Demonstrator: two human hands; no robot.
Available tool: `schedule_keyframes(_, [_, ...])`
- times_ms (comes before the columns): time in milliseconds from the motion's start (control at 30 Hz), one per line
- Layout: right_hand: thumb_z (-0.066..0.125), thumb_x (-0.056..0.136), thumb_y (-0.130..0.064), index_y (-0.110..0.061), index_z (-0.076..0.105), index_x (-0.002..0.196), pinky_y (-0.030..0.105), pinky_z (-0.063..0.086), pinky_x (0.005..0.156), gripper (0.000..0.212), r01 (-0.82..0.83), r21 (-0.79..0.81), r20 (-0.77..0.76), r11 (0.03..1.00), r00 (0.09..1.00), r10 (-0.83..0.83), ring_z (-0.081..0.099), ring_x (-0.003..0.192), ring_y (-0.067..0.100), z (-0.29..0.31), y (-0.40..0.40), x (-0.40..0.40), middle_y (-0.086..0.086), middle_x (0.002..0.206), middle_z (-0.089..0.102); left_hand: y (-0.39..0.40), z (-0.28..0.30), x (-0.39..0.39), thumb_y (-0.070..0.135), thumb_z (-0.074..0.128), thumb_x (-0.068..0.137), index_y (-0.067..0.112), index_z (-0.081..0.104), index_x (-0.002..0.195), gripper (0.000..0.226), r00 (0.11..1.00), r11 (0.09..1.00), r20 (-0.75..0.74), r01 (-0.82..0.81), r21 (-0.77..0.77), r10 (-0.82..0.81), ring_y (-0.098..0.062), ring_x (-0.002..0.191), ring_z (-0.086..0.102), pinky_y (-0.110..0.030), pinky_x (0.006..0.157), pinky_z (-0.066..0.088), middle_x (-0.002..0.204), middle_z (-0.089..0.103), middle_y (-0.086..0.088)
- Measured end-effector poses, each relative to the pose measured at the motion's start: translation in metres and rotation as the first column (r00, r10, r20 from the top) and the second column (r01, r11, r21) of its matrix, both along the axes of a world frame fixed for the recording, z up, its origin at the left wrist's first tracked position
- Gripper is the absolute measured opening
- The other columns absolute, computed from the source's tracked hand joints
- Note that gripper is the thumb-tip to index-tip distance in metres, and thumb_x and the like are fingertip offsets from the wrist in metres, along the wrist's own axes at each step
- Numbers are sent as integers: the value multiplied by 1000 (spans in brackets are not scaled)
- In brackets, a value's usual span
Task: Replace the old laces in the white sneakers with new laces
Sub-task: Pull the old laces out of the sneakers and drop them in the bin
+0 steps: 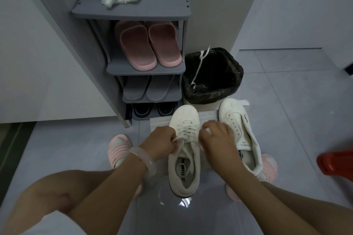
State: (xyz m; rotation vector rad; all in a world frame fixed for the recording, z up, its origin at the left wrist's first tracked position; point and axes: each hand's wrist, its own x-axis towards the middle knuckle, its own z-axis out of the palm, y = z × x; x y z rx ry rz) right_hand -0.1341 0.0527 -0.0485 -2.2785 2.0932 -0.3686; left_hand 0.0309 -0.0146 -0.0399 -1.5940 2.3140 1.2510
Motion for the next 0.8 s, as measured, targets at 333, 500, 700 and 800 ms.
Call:
schedule_keyframes(333, [52,89,-14,-11,59,115,36,37,90,27,312,222,171,924,920,-352,45,113,29,41,-13,-33,12,125,49,0,-4,-1,18,54,88,14,47,73,17,996,999,74,51,-3,-51,-17,81,49,-21,57,32,82,49,0])
schedule_keyframes(500, [53,91,-34,-26,40,138,30,36,100,49,-106,416,210,903,978,18,37,125,20,24,8,11,0,141,33,1,-3,-3,18,54,88,11,48,75,16,995,997,80,68,-23,-66,-19,80,48,-25,59,32,74,44,3])
schedule_keyframes(700, [47,93,-40,-24,34,139,33,39,93,51,-119,457,107,882,991,78,40,120,24,16,15,28,1,141,31,9,11,-11,17,45,91,8,50,93,10,991,964,135,53,-260,-18,-27,100,53,-32,76,39,104,51,-6])
schedule_keyframes(800, [50,91,-39,-17,48,128,37,44,89,43,-98,417,120,903,991,53,45,116,27,12,13,29,4,135,39,2,21,-9,9,39,93,3,48,108,17,981,839,86,-102,-535,174,-27,101,53,-32,76,40,117,47,-10])
